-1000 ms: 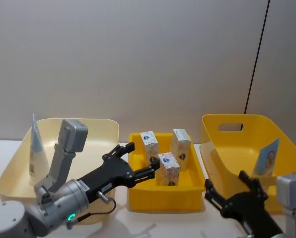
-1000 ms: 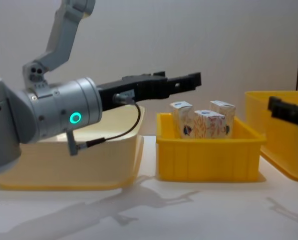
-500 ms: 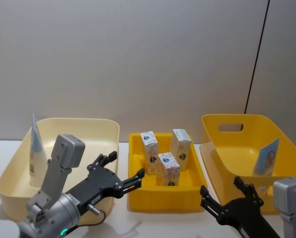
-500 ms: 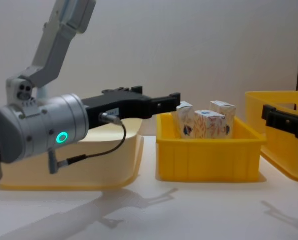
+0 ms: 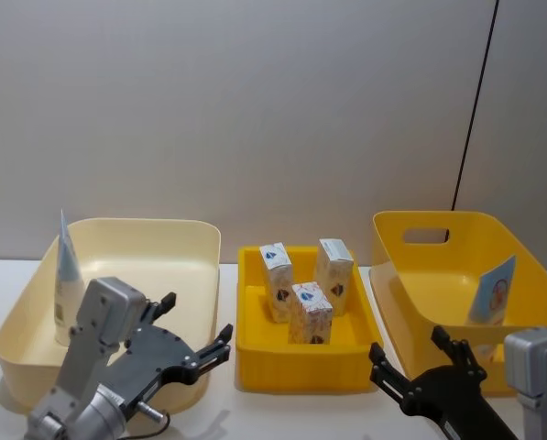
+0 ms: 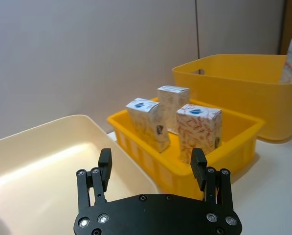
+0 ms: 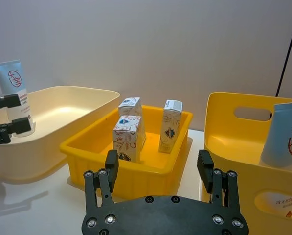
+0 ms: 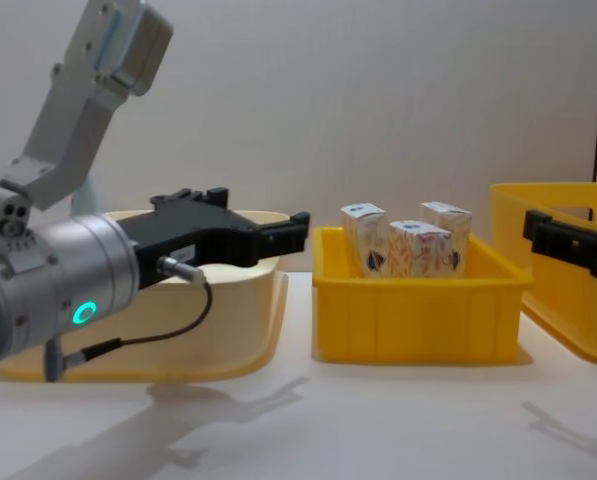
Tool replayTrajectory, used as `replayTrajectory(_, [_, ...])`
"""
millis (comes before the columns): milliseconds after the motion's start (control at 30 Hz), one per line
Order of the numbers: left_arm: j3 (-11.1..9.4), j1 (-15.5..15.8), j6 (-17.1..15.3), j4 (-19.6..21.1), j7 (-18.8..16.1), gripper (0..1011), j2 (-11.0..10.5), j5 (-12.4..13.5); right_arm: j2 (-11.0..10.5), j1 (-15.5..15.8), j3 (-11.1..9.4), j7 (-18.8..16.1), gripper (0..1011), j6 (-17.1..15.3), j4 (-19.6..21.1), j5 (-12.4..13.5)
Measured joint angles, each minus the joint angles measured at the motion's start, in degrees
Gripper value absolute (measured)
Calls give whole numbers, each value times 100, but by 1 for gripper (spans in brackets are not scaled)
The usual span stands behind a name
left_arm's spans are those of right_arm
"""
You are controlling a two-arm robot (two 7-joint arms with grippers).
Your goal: Bimanual collaborative sorting of washing and personal care products
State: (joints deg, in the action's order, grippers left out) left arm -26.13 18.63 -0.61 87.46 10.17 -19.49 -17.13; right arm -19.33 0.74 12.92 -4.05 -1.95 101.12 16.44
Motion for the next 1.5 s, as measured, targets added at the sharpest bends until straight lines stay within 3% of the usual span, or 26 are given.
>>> replayTrajectory(333, [11,-372,-13,425,-703,1003,-177,416,13,-168,50,-132,1001,23,-155,-35])
replayTrajectory(500, [14,-472,-18,539,-890,1003,-223,526,50,-315,107,-199,1001,33,-266,-102])
replayTrajectory(1000, [12,-504,-19,575,-955,1003,-240,565,275,-837,263,-237,1001,-69,-671,-323])
replayTrajectory(1500, [11,-505,-18,574,-954,1002,-240,565,674,-1596,419,-235,1001,-231,-1420,-493])
